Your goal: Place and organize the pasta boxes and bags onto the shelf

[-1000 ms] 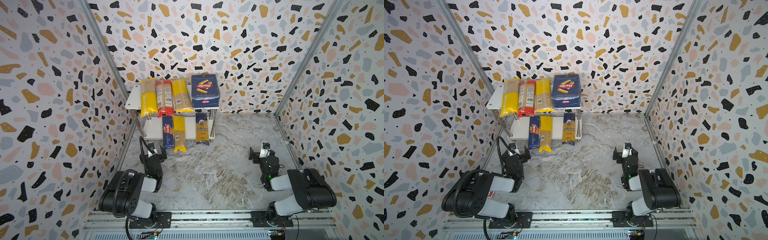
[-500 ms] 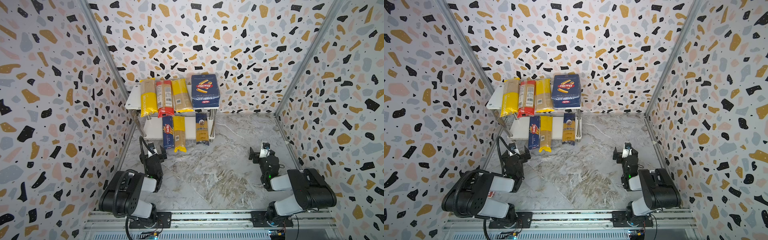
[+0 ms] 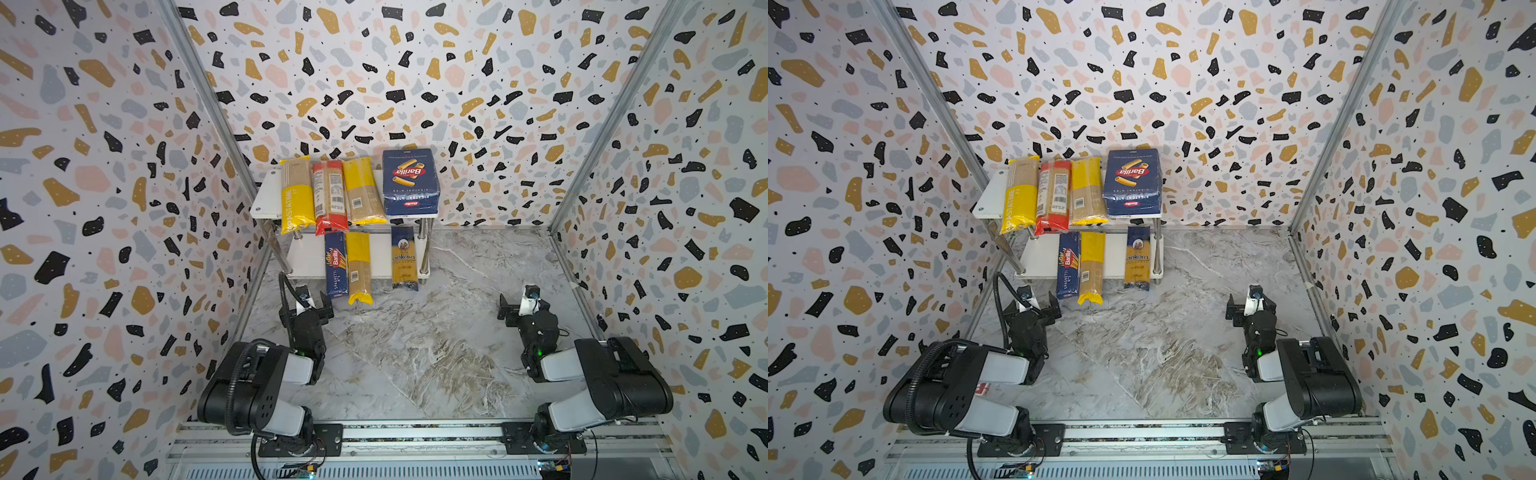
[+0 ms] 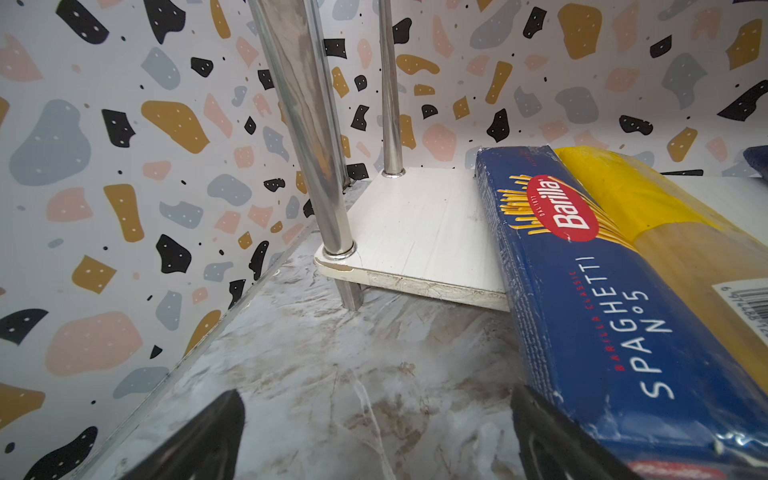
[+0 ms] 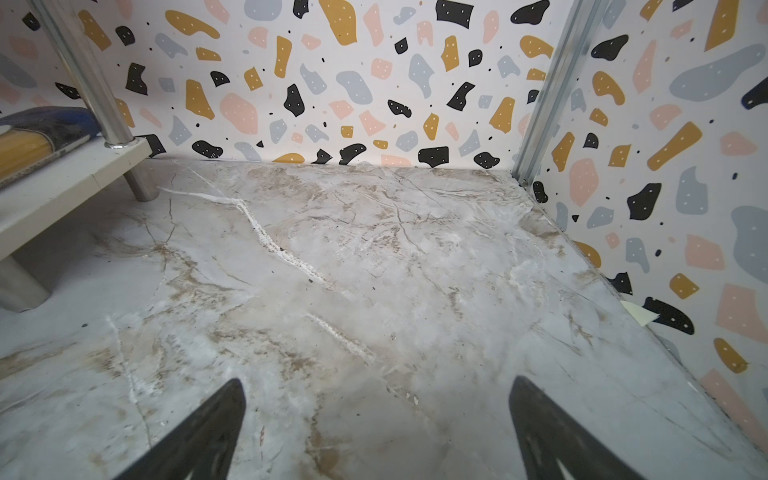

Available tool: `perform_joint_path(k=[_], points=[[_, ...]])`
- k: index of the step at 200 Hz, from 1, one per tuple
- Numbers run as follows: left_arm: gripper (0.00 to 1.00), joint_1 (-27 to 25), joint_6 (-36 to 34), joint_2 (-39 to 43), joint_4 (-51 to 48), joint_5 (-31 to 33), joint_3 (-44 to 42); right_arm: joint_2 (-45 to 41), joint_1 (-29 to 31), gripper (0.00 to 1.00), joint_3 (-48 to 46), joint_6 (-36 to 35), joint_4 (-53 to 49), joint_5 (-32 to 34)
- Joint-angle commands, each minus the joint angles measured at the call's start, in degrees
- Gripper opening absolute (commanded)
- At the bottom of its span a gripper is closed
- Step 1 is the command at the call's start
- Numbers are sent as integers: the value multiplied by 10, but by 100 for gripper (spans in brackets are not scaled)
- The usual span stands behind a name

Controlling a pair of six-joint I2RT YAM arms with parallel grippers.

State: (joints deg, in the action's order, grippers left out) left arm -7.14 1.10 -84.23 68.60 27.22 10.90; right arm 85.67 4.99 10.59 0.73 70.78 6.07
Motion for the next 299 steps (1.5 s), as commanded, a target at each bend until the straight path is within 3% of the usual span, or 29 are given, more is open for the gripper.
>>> perform_joint_path(k=[1, 123, 140, 159, 194, 246, 299], points=[[100, 3, 2, 6, 22, 3, 5, -2, 2, 99, 11, -6, 10, 7], [99, 3, 8, 11, 29, 26, 2, -3, 3, 99, 11, -6, 10, 7], [99, 3, 9, 57, -31, 30, 16, -2, 3, 99, 11, -6, 10, 7], [99, 3, -7, 123, -105, -10, 30, -3, 2, 99, 11, -6, 10, 8], [100, 3, -6, 173, -110, -23, 18, -2, 3, 99, 11, -5, 10, 8], [99, 3, -13, 116, -63, -17, 3, -2, 2, 99, 11, -5, 10, 8], [99, 3, -20, -12, 135, -27, -36, -2, 2, 99, 11, -6, 11, 8]])
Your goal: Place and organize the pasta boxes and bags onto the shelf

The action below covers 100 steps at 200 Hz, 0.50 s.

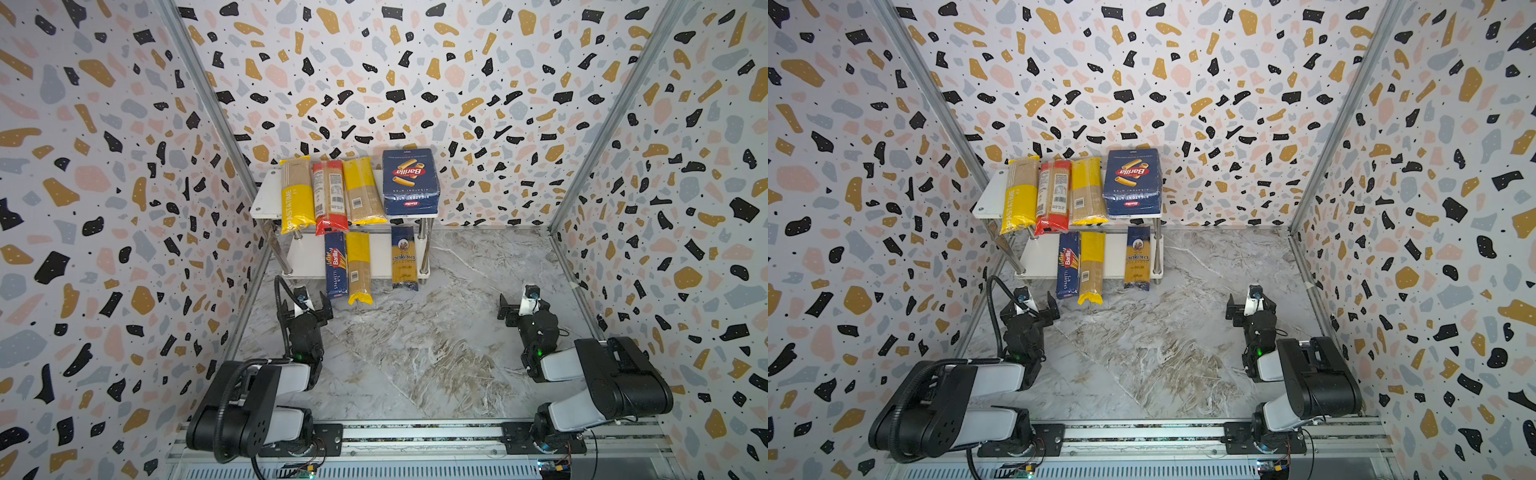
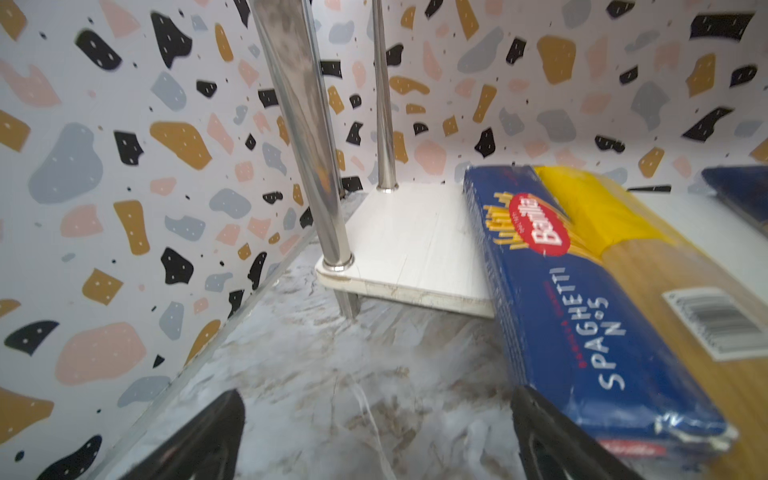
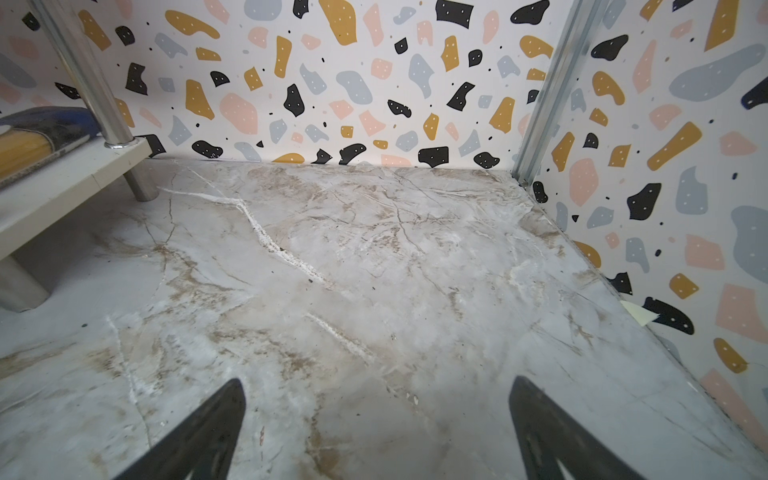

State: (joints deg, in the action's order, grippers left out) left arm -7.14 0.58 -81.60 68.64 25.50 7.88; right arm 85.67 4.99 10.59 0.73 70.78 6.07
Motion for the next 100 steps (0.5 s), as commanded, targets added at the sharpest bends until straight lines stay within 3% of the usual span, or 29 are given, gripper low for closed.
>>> perform_joint_path(k=[1, 19, 100], points=[[99, 3, -16, -38, 131, -11, -6, -3, 3, 99, 11, -5, 11, 8], [99, 3, -16, -14, 42, -19, 19, -3, 3, 99, 11, -5, 11, 8], [99, 42, 4, -31, 16, -79, 45, -3, 1, 99, 11, -5, 10, 7]])
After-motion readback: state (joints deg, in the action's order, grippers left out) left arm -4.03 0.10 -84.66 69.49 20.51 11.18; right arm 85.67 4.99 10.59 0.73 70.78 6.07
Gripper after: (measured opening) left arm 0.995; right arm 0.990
